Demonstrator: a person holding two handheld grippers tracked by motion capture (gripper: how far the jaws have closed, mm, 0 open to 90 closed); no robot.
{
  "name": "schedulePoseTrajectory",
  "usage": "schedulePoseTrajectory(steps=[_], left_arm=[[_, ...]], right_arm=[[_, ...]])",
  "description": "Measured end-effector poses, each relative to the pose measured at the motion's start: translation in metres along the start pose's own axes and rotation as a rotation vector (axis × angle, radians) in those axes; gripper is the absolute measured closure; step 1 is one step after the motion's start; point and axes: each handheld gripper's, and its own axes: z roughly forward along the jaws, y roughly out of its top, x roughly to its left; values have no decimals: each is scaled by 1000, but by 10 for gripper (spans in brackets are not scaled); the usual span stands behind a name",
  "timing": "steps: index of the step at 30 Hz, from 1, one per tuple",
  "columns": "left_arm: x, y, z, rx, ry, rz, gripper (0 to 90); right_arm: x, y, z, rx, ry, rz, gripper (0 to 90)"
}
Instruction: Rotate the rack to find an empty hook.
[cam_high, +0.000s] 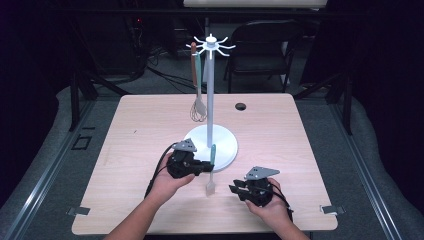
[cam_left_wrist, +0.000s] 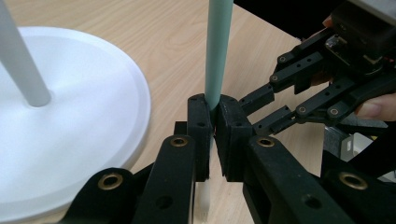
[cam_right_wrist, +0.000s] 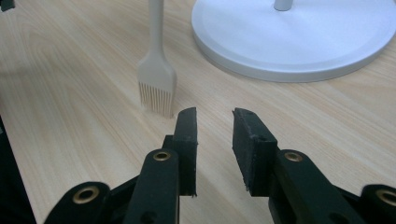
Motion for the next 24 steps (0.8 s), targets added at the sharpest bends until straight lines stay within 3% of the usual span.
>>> schedulePoseTrajectory(steps=[6,15,24], left_arm=[[5,16,-22,-29,19,10,848],[4,60,-57,-62,63,59,848],[3,96,-79,-87,76,78,848]], right_arm=[[-4,-2,1,5,-24,8,681],[-9,-4,2,19,-48,18,640],[-12,-5,2,23,-53,36,622]])
